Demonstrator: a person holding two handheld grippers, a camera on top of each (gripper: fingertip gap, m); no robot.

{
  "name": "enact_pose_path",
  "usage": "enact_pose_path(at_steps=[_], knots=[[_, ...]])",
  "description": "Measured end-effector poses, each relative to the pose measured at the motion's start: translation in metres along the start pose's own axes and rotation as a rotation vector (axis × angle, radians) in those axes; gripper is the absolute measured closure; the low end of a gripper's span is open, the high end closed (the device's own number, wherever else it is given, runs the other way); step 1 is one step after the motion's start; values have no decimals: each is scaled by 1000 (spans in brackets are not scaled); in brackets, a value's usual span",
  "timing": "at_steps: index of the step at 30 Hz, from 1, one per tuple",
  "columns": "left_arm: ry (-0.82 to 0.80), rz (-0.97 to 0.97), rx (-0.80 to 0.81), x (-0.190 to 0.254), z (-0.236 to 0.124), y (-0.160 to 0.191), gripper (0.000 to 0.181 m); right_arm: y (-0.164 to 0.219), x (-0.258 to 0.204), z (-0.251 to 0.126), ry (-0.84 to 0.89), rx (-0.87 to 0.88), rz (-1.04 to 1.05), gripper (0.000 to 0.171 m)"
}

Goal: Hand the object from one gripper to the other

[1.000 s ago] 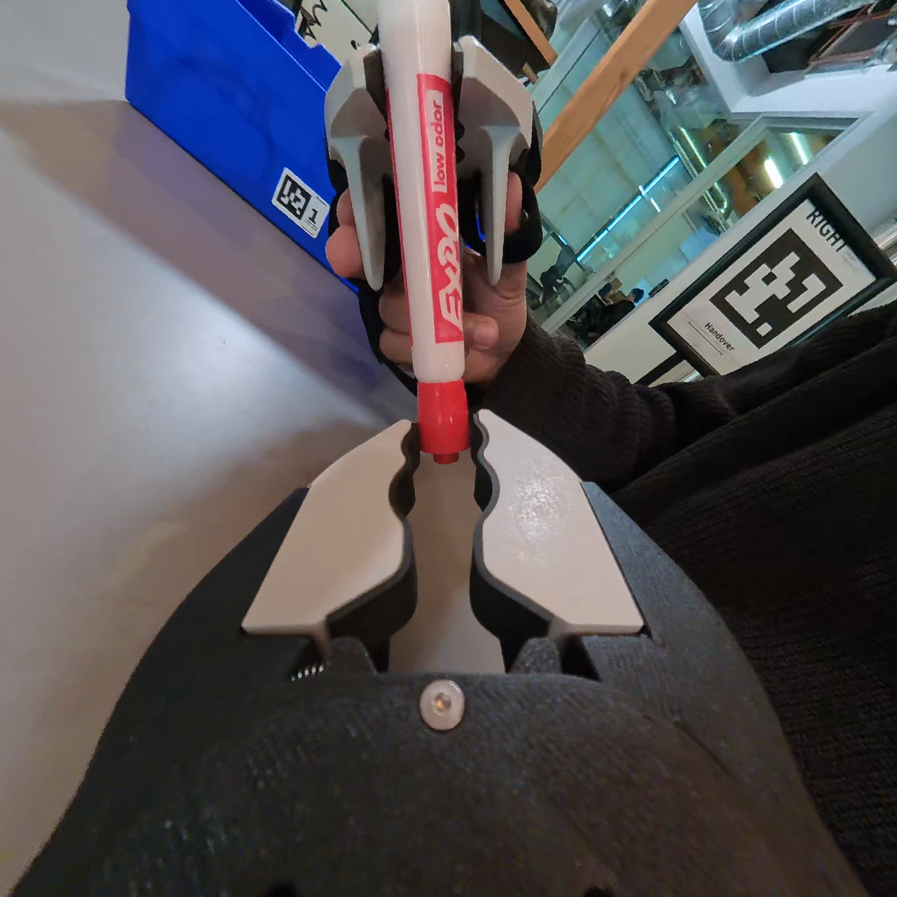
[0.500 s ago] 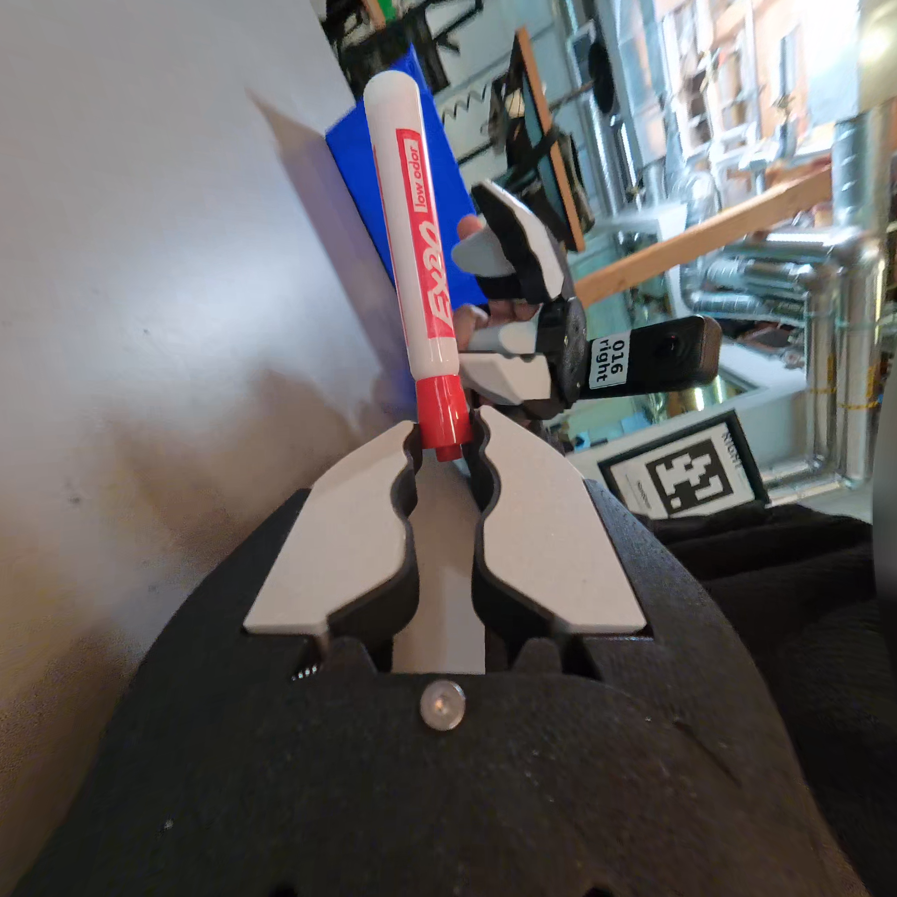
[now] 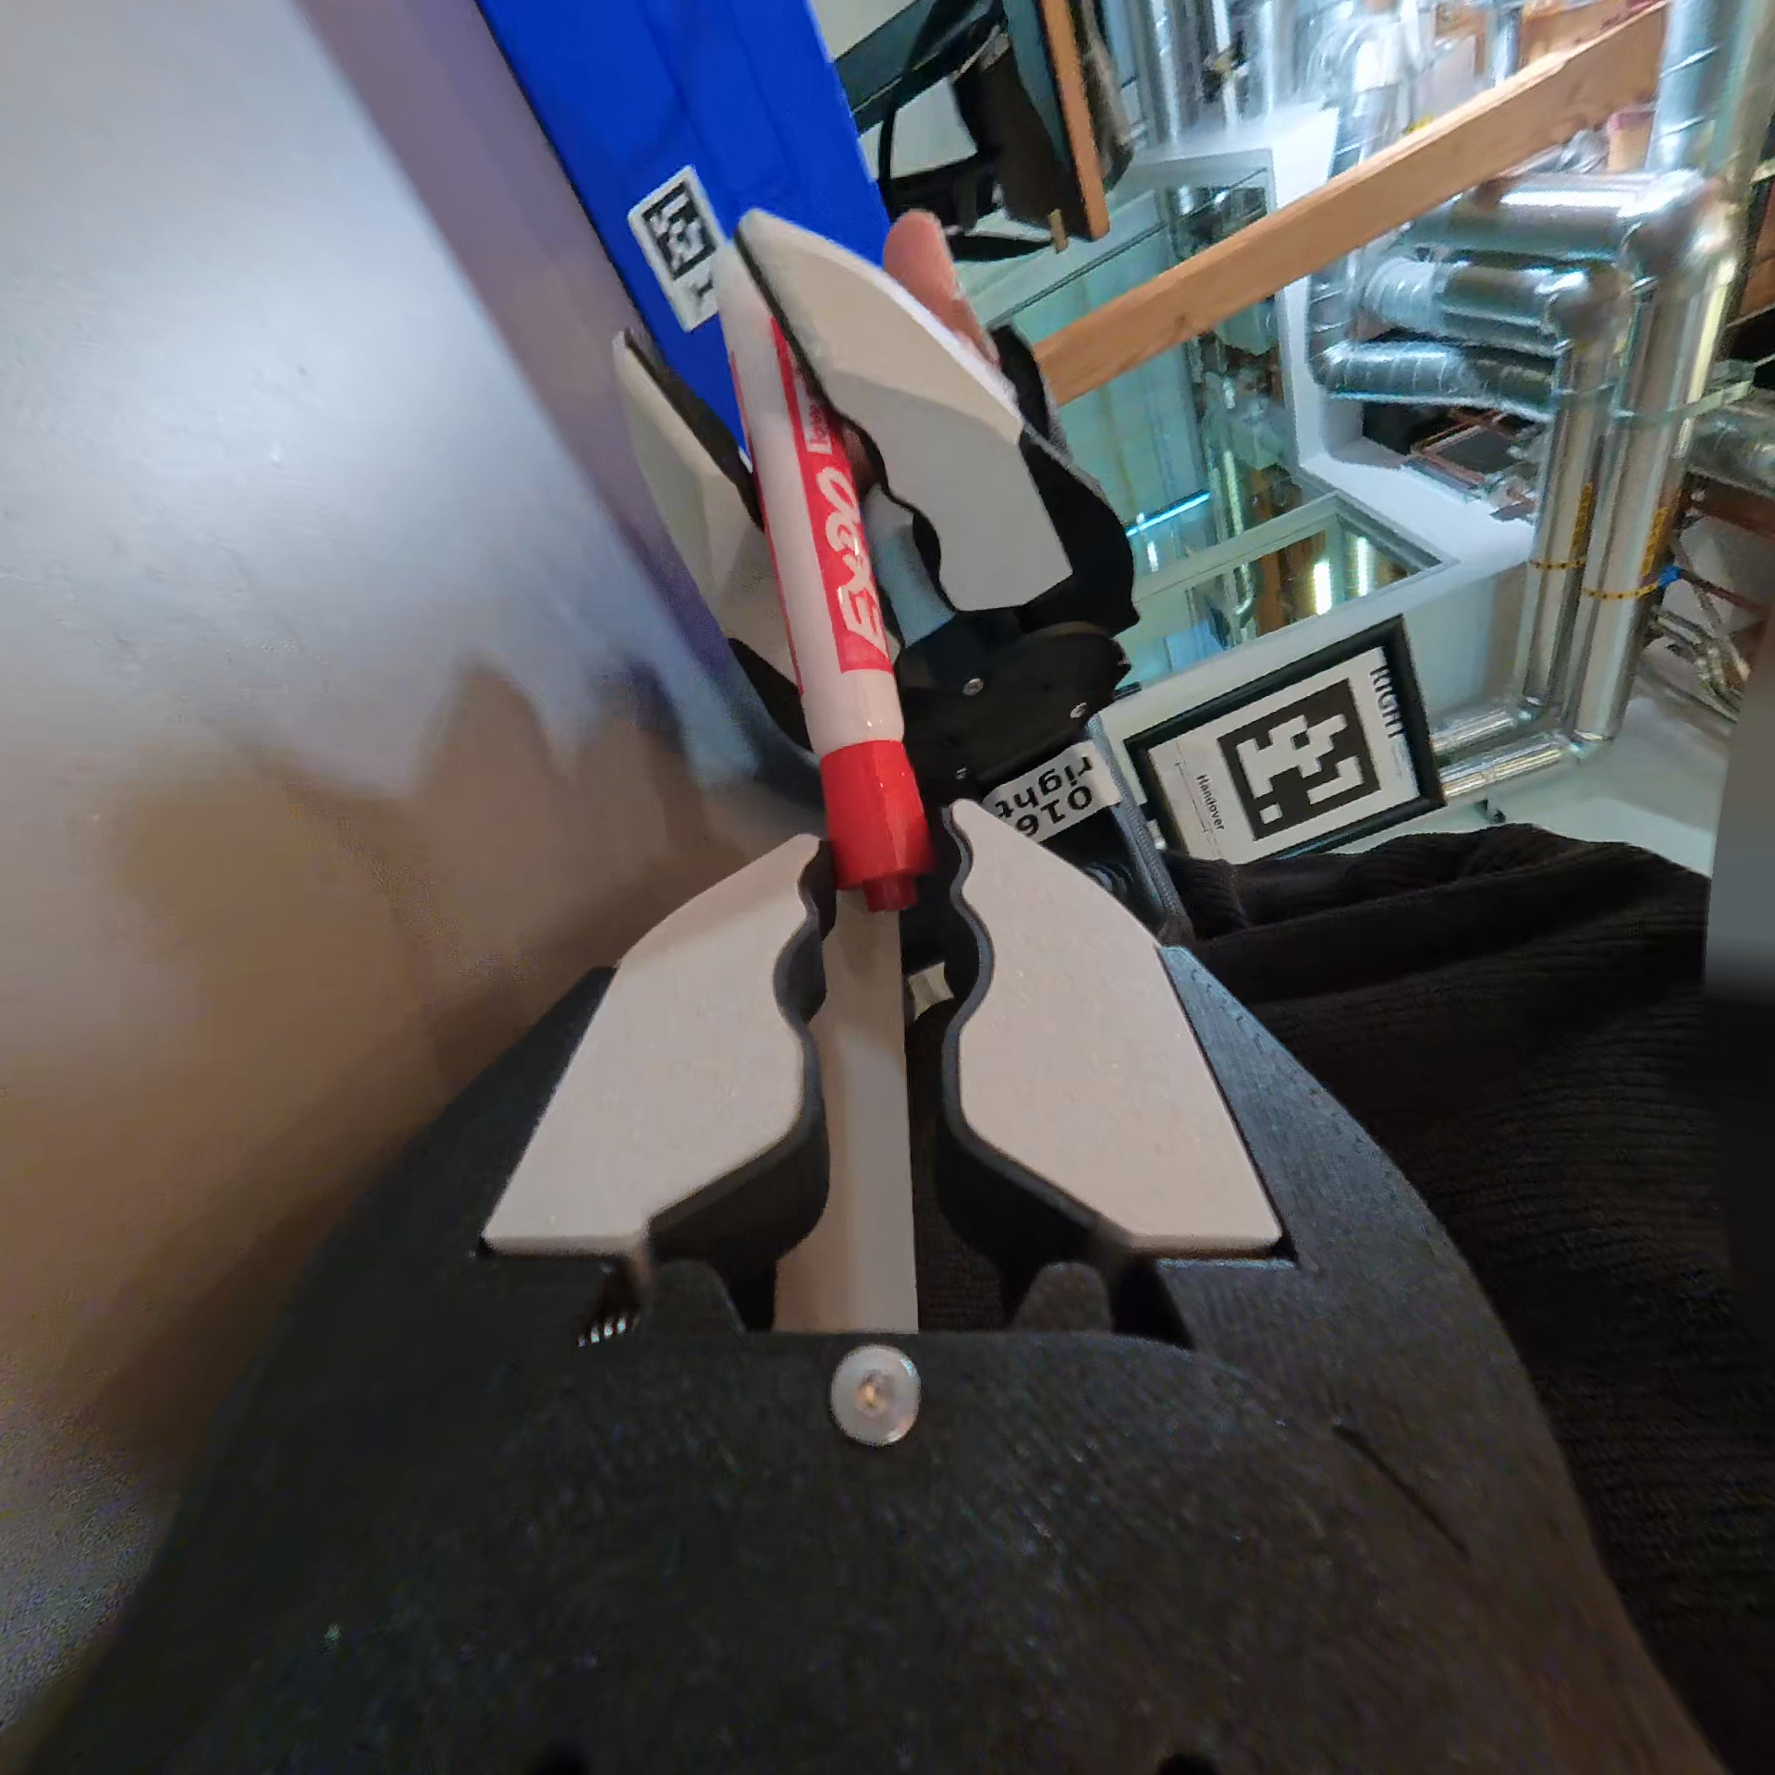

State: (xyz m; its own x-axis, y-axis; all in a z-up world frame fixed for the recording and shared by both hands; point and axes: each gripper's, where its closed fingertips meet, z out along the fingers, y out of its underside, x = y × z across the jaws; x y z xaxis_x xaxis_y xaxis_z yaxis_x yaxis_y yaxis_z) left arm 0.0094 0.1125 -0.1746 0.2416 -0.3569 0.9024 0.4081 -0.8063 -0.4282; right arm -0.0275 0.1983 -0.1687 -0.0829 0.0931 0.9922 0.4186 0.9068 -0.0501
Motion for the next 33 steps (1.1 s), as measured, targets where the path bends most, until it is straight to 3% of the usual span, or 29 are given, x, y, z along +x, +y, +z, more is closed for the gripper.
enact_pose_path(at_steps=[4, 9, 10, 13, 17, 19, 27, 30, 33], knots=[[83, 60, 128, 17, -10, -20, 157, 2, 5, 0, -9, -8, 88, 156], [78, 168, 313, 28, -24, -45, 108, 8, 7, 0, -26, -27, 212, 156], [77, 196, 339, 31, -26, -48, 105, 8, 7, 0, -35, -27, 253, 156], [64, 325, 387, 40, -28, -52, 107, -2, 8, -3, -105, 13, 495, 156], [34, 528, 412, 57, -26, -51, 115, -54, 13, -19, -453, 210, 1104, 155], [9, 590, 418, 60, -26, -51, 120, -76, 20, -29, -594, 334, 1311, 155], [66, 587, 450, 68, -31, -52, 129, -109, 24, -46, -1002, 528, 1730, 155], [57, 595, 420, 66, -25, -48, 133, -119, 18, -51, -1115, 524, 1760, 155], [80, 605, 359, 68, -21, -40, 153, -126, 13, -53, -1132, 509, 1731, 155]])
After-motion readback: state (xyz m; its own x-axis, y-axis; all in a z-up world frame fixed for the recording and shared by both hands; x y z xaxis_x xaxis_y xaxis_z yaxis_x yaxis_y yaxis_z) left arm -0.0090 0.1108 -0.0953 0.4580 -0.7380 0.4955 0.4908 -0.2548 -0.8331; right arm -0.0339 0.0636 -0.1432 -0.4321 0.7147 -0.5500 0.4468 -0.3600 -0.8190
